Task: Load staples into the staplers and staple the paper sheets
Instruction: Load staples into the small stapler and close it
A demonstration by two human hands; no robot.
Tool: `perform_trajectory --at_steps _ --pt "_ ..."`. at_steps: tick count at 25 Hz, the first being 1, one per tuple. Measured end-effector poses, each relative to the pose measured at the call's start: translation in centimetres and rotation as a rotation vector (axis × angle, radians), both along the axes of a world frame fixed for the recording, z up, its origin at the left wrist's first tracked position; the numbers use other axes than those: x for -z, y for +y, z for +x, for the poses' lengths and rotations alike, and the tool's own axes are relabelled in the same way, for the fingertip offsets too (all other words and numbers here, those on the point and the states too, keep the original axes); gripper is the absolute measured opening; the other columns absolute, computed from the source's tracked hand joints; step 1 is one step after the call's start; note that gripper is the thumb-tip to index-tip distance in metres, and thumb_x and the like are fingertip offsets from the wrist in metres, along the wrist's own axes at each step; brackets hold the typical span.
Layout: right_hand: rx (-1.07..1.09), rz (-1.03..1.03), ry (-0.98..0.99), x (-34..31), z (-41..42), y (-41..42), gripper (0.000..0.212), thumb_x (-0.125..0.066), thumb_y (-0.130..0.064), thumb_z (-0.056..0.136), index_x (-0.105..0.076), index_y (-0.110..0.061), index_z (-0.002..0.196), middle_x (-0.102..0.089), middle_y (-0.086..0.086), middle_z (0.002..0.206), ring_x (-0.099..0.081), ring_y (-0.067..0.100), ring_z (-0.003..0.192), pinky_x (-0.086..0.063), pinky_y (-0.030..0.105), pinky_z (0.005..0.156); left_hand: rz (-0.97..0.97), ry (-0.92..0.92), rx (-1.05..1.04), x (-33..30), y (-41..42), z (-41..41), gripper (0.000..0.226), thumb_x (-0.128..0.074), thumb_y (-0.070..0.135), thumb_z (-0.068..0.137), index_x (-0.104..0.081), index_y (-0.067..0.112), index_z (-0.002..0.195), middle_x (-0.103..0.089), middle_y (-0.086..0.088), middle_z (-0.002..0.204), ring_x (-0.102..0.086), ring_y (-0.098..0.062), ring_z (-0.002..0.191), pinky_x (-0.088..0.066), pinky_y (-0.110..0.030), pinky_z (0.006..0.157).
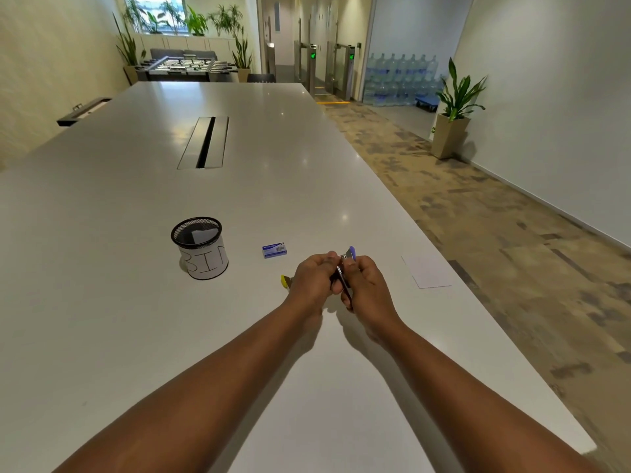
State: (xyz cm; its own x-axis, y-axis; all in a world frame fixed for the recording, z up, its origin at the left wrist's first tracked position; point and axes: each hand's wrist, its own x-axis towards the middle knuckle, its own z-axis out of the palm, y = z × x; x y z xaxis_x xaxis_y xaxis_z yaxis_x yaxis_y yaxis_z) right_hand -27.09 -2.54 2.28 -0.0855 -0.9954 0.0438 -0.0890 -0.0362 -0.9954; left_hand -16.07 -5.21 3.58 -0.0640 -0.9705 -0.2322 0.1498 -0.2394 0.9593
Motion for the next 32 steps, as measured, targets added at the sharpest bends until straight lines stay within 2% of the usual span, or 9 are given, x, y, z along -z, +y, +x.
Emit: perform_trajectory --at_steps 4,8,12,14,17,24,27,30,32 --pt "0.047 -0.027 -0.068 -0.1 0.1 0.0 0.034 -0.037 -0.039 0.110 -0.042 -0.010 0.092 -0.056 0.015 0.072 -0.043 0.012 0.046 -0.035 0.023 0.044 0.047 0.121 -0.050 -0.2 0.1 0.2 0.021 -0.052 0.023 0.105 -0.067 0.009 0.104 -0.077 -0.001 0.077 -0.073 -0.011 0.067 -0.059 -0.029 0.075" --pt "0.034 -0.061 -0.080 0.0 0.1 0.0 0.033 -0.037 -0.042 0.109 -0.043 -0.012 0.096 -0.057 0.011 0.073 -0.044 0.010 0.048 -0.037 0.021 0.044 0.052 0.203 -0.025 -0.6 0.4 0.5 0.022 -0.048 0.019 0.107 -0.065 0.005 0.107 -0.076 -0.008 0.087 -0.074 -0.009 0.068 -0.059 -0.021 0.064" --pt "-0.006 -0.194 -0.031 0.5 0.3 0.5 0.034 -0.038 -0.055 0.103 -0.046 -0.022 0.106 -0.058 -0.001 0.069 -0.050 0.015 0.057 -0.042 0.025 0.051 0.061 0.320 -0.003 -0.9 0.3 1.0 0.023 -0.041 0.011 0.108 -0.063 0.003 0.108 -0.078 -0.014 0.096 -0.070 -0.017 0.074 -0.058 -0.029 0.076" --pt "-0.033 -0.243 -0.021 0.9 0.4 0.7 0.019 -0.038 -0.054 0.102 -0.045 -0.036 0.098 -0.055 -0.007 0.068 -0.049 0.016 0.060 -0.043 0.031 0.054 0.070 0.376 0.008 -1.0 0.0 1.4 0.023 -0.041 0.008 0.107 -0.063 0.001 0.108 -0.078 -0.016 0.097 -0.072 -0.023 0.086 -0.058 -0.034 0.085" --pt "-0.053 -0.266 0.011 1.4 0.6 0.8 0.010 -0.039 -0.043 0.104 -0.044 -0.043 0.094 -0.053 -0.011 0.070 -0.048 0.013 0.061 -0.042 0.036 0.056 0.077 0.451 0.008 -1.1 -0.3 1.7 0.021 -0.043 0.005 0.106 -0.063 -0.002 0.109 -0.078 -0.019 0.098 -0.076 -0.025 0.090 -0.062 -0.031 0.074" --pt "-0.086 -0.285 0.108 1.7 0.5 0.9 0.016 -0.035 -0.028 0.109 -0.044 -0.031 0.122 -0.061 -0.027 0.083 -0.058 -0.004 0.068 -0.042 0.014 0.066 0.074 0.417 -0.003 -1.0 -0.4 1.4 0.021 -0.049 0.005 0.104 -0.070 0.003 0.104 -0.076 -0.015 0.098 -0.075 -0.020 0.085 -0.061 -0.028 0.077" --pt "-0.072 -0.288 0.160 1.1 0.6 1.0 0.027 -0.034 -0.027 0.111 -0.043 -0.029 0.136 -0.063 -0.033 0.111 -0.065 -0.003 0.100 -0.047 0.012 0.083 0.061 0.430 0.012 -1.1 -0.1 1.4 0.026 -0.050 0.020 0.105 -0.067 0.002 0.114 -0.074 -0.018 0.104 -0.075 -0.023 0.090 -0.061 -0.031 0.082" --pt "-0.073 -0.259 0.239 0.9 0.7 1.1 0.028 -0.032 -0.034 0.110 -0.042 -0.039 0.136 -0.064 -0.025 0.119 -0.064 0.000 0.107 -0.046 0.013 0.086 0.024 0.399 0.054 -1.1 0.0 1.3 0.052 -0.044 0.054 0.100 -0.060 0.013 0.129 -0.072 -0.016 0.110 -0.073 -0.028 0.102 -0.058 -0.039 0.093" --pt "-0.063 -0.258 0.280 0.9 0.8 1.0 0.030 -0.032 -0.035 0.110 -0.044 -0.040 0.137 -0.063 -0.022 0.124 -0.061 -0.002 0.114 -0.046 0.013 0.091 -0.068 0.277 0.072 -0.8 0.0 1.1 0.062 -0.051 0.062 0.088 -0.061 0.016 0.129 -0.070 -0.014 0.114 -0.069 -0.028 0.109 -0.058 -0.035 0.093"
